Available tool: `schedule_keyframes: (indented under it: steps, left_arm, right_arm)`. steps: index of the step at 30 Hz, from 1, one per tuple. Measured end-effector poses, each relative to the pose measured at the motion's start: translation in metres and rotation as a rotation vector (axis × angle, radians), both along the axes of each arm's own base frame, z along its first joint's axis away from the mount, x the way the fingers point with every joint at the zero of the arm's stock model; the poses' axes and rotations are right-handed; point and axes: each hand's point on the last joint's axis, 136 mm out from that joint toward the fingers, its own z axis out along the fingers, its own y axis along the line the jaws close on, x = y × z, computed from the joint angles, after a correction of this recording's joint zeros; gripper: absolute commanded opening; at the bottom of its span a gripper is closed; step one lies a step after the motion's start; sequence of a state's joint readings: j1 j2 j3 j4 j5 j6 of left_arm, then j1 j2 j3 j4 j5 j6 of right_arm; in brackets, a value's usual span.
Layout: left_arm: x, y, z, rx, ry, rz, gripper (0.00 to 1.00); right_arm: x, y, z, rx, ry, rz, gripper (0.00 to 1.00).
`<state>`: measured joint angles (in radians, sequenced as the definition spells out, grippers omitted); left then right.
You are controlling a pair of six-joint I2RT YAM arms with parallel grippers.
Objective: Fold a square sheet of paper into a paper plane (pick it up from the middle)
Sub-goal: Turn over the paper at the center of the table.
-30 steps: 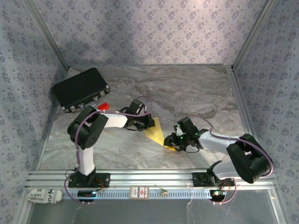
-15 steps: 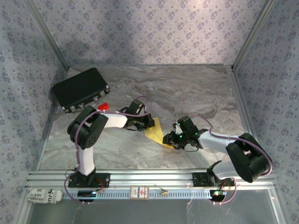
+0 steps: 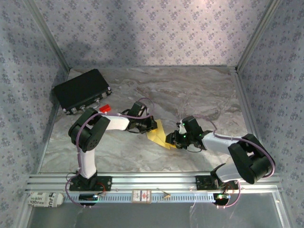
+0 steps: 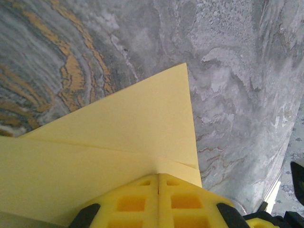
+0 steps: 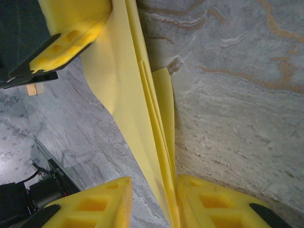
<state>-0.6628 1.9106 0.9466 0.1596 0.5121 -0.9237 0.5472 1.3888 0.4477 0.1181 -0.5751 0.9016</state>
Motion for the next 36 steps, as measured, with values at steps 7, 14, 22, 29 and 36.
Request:
schedule_keyframes:
  steps: [7, 14, 22, 29, 36]
  left_arm:
    - [0.0, 0.0, 0.0, -0.002, 0.003, 0.004, 0.05]
    - [0.0, 0.0, 0.001, -0.005, 0.01, 0.012, 0.06]
    - [0.0, 0.0, 0.01, -0.023, 0.006, 0.027, 0.27]
    - [0.0, 0.002, 0.057, -0.079, -0.082, 0.026, 0.41]
    - [0.004, 0.011, 0.097, -0.093, -0.201, 0.044, 0.42]
  right_arm:
    - [0.002, 0.001, -0.003, 0.008, 0.006, 0.001, 0.25]
    - [0.005, 0.001, -0.003, 0.016, 0.001, -0.001, 0.12]
    - [0.005, 0.002, -0.001, 0.024, -0.005, 0.006, 0.04]
    - [0.009, -0.006, 0.015, -0.031, -0.07, 0.008, 0.04]
    - [0.032, -0.019, 0.066, -0.141, -0.262, 0.0, 0.03]
